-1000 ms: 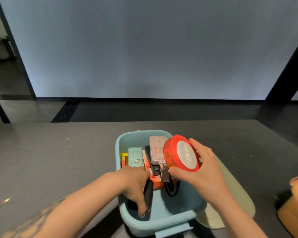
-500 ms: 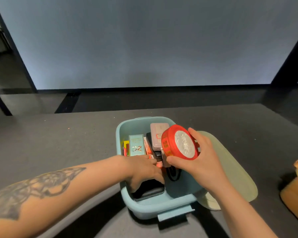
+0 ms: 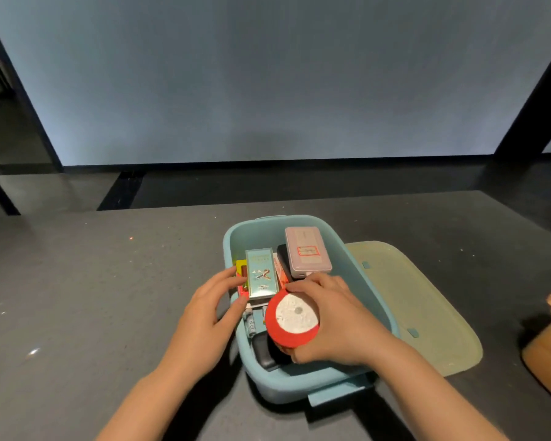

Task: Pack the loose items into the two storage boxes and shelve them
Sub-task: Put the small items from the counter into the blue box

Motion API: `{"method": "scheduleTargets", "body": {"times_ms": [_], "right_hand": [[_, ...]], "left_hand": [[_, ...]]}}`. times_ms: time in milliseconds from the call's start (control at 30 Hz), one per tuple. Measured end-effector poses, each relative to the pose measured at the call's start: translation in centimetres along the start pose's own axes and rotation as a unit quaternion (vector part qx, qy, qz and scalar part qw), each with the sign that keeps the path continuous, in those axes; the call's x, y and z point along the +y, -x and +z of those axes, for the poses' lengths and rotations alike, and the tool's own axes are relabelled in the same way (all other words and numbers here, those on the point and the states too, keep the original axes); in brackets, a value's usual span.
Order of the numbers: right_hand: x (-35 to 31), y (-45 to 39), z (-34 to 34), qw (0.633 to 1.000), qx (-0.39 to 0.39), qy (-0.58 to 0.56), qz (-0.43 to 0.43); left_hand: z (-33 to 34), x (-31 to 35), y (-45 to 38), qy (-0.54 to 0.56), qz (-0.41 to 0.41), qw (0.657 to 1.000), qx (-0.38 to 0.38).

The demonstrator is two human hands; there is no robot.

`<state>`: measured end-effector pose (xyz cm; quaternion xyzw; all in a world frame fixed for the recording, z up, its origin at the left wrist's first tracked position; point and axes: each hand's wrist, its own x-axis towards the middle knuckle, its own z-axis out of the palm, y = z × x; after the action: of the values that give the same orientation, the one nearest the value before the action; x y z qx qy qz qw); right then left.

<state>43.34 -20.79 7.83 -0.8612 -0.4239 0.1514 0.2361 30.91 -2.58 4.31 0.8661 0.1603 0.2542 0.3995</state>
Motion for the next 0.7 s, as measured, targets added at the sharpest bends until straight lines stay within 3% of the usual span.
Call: {"method": "scheduleTargets", "body": {"times_ms": [167,367,567,700], "right_hand": [[-1.3,-0.8,2.3,0.994,0.014,0.109,-0.018],[-1.0,-1.9,2.5,0.980,-0.079,0.167,-0.079],[-0.5,-2.3,2.4,0.972,-0.115,0.183,-0.096],[-0.7,-1.5,1.0,0.991,-0.063,0.098,-0.069]], "left_hand": [[-0.7,0.0,1.4,0.045,-0.030,0.998,-0.009],[-0.6,0.5,2.3,0.058,-0.066,0.996,0.004],[-0.6,1.0,2.4,0.053,-0.062,0.997,-0.009],[-1.0,1.6,2.1,0.032,-0.034,0.999,-0.011]]}}
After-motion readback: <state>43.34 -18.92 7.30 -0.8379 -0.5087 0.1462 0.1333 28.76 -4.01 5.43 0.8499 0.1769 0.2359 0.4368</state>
